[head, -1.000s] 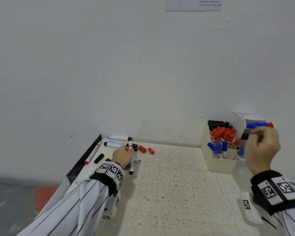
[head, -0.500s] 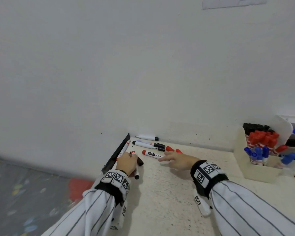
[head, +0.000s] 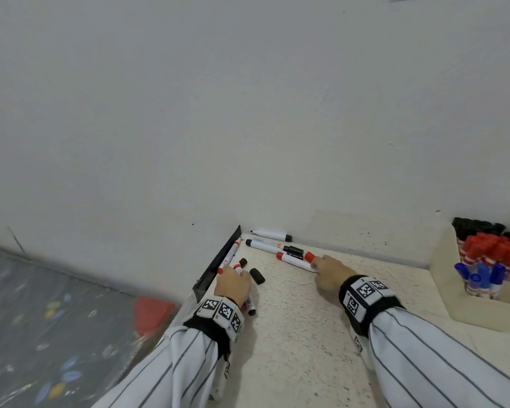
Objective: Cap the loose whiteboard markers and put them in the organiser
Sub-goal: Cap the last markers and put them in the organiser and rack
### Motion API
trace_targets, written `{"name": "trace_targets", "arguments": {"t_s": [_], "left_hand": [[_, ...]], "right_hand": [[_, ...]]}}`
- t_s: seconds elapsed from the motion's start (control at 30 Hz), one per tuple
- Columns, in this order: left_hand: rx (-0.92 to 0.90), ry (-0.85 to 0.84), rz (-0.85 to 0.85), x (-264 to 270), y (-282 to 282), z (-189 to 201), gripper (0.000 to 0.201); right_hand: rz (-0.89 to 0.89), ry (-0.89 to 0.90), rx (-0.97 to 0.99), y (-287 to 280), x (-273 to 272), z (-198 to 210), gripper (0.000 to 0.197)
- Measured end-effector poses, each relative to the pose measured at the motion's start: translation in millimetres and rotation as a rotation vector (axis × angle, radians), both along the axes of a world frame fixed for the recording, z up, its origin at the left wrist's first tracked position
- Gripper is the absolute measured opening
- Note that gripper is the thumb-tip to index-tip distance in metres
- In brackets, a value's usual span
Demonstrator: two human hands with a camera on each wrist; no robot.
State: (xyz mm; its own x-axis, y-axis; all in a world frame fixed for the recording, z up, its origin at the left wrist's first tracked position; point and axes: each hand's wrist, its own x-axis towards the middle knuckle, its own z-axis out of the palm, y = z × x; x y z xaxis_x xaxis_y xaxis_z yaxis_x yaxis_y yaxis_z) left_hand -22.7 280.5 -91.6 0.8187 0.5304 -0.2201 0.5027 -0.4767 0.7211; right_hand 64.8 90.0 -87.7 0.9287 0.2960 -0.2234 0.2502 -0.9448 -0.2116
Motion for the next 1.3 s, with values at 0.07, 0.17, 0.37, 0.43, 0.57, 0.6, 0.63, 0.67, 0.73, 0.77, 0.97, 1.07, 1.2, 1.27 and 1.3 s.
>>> {"name": "trace_targets", "arguments": {"t_s": [0.07, 0.17, 0.37, 0.43, 0.57, 0.6, 0.63, 0.67, 0.73, 0.77, 0.97, 1.07, 1.2, 1.27, 1.3], "left_hand": [[0.038, 0.009, 0.006, 1, 0, 0, 0.040], [0.045, 0.010, 0.015, 2, 0, -2, 0.040], [0.042, -0.044, -0.012, 5, -5, -9, 0.037], [0.038, -0.069, -0.031, 6, -3, -10, 0.033], [0.015, -0.085, -0.090, 8, -3, -13, 0.021], [0.010, -0.090, -0.105, 8, -4, -13, 0.024], [0.007, -0.095, -0.118, 8, -4, -13, 0.027], [0.005, -0.102, -0.132, 8, -4, -13, 0.028], [-0.002, -0.116, -0.165, 8, -5, -13, 0.029], [-0.004, -0.117, -0.183, 8, -6, -13, 0.028], [-0.049, -0.175, -0.328, 7, -10, -14, 0.016], [-0.102, -0.139, -0.440, 4, -16, -10, 0.022], [-0.065, -0.058, -0.538, 4, -26, -8, 0.024], [-0.038, -0.053, -0.558, 6, -33, -7, 0.024], [-0.030, -0.055, -0.564, 7, -37, -7, 0.024]], "right_hand": [[-0.022, -0.038, -0.042, 3, -1, -2, 0.042], [-0.016, -0.085, -0.105, 9, -1, -4, 0.045], [0.126, -0.106, 0.014, 17, 4, -1, 0.050], [0.182, -0.019, 0.004, 21, 5, 1, 0.054], [0.154, 0.041, -0.013, 27, 18, -4, 0.049], [0.139, 0.047, -0.030, 27, 20, -3, 0.047], [0.131, 0.058, -0.054, 27, 21, -2, 0.046], [0.133, 0.065, -0.074, 27, 22, 0, 0.045], [0.133, 0.062, -0.071, 27, 22, 0, 0.042], [0.128, 0.052, -0.051, 26, 22, 0, 0.041], [0.001, -0.157, 0.346, 17, 21, 3, 0.014], [-0.067, -0.238, 0.525, 7, 15, 15, 0.004], [-0.063, -0.144, 0.561, -14, 7, 31, 0.014], [-0.064, -0.109, 0.569, -26, 2, 35, 0.014], [-0.072, -0.105, 0.580, -31, -1, 35, 0.014]]}}
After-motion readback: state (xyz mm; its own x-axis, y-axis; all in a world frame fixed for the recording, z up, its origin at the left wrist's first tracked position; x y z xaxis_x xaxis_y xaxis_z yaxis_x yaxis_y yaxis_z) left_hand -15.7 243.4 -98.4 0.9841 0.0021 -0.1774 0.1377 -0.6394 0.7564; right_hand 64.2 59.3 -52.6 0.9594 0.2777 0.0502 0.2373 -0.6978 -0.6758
